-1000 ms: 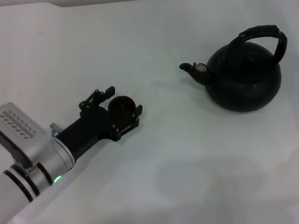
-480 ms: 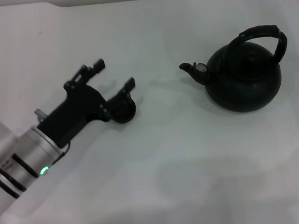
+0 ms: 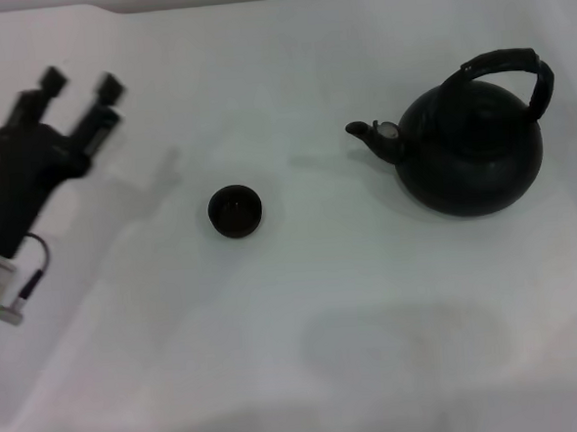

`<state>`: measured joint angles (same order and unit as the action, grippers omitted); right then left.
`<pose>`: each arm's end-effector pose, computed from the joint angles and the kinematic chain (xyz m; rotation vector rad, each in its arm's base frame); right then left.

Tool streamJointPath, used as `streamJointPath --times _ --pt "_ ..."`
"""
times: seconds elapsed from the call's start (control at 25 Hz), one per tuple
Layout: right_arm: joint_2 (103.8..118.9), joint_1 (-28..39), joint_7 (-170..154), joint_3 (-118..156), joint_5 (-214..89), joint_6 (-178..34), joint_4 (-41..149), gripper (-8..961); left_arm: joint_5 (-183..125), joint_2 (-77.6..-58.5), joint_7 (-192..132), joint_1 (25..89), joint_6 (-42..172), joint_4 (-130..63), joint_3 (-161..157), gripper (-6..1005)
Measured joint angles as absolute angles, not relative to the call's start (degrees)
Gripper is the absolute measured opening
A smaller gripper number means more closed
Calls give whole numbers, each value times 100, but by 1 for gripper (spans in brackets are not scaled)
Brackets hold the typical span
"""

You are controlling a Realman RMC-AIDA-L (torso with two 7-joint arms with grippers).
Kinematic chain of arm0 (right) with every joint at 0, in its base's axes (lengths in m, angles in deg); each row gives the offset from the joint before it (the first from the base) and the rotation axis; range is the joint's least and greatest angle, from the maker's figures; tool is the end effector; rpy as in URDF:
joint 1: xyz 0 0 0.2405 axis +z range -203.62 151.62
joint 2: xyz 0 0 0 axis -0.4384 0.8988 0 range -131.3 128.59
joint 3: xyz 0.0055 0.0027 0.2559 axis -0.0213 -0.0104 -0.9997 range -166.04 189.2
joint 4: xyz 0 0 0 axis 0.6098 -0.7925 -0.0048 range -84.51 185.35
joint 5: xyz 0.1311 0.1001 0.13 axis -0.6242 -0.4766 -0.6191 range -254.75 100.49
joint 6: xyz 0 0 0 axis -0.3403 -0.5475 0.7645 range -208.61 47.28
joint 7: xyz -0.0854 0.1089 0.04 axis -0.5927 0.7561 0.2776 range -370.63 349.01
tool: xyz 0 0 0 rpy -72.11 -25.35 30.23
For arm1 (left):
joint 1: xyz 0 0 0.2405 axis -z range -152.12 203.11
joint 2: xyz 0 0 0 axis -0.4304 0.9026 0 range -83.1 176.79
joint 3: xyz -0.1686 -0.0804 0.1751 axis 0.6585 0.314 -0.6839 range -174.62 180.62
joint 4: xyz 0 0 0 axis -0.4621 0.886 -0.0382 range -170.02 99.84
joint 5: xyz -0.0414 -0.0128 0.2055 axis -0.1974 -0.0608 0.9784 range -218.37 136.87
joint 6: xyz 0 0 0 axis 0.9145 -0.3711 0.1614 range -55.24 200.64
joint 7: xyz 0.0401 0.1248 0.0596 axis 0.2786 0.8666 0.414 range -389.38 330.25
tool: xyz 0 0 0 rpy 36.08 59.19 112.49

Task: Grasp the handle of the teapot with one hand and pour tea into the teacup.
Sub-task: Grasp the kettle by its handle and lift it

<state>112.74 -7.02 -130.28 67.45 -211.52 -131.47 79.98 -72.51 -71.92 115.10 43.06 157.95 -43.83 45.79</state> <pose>0.3623 0.3614 0.0953 -1.5603 0.8568 0.8520 -0.3050 0.2646 -0.0337 -1.8239 -0.7105 -1.1888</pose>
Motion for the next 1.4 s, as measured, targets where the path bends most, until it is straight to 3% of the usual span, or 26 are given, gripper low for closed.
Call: streamJointPath --times 0.4,0.6,0.84,1.2,1.4 --pt "11367 -1850 -9201 7001 -17373 -12475 11711 751 -8959 -7196 10808 4051 15790 -4054 4580 830" --pt "11377 -2058 -6709 6971 -15180 -13064 13132 752 -9407 -7199 10824 3957 15675 -4031 4579 829" --pt "11411 -2243 -5576 7082 -14162 -13828 14206 752 -9855 -7203 10836 3954 15491 -3977 4580 828" --pt "11454 -3467 -4814 8560 -12899 -13041 15813 750 -10517 -7198 10999 3967 15370 -3910 4580 829" --pt "11452 -3736 -4299 8861 -12854 -13294 16046 748 -10789 -7189 11060 3982 15293 -3904 4580 829"
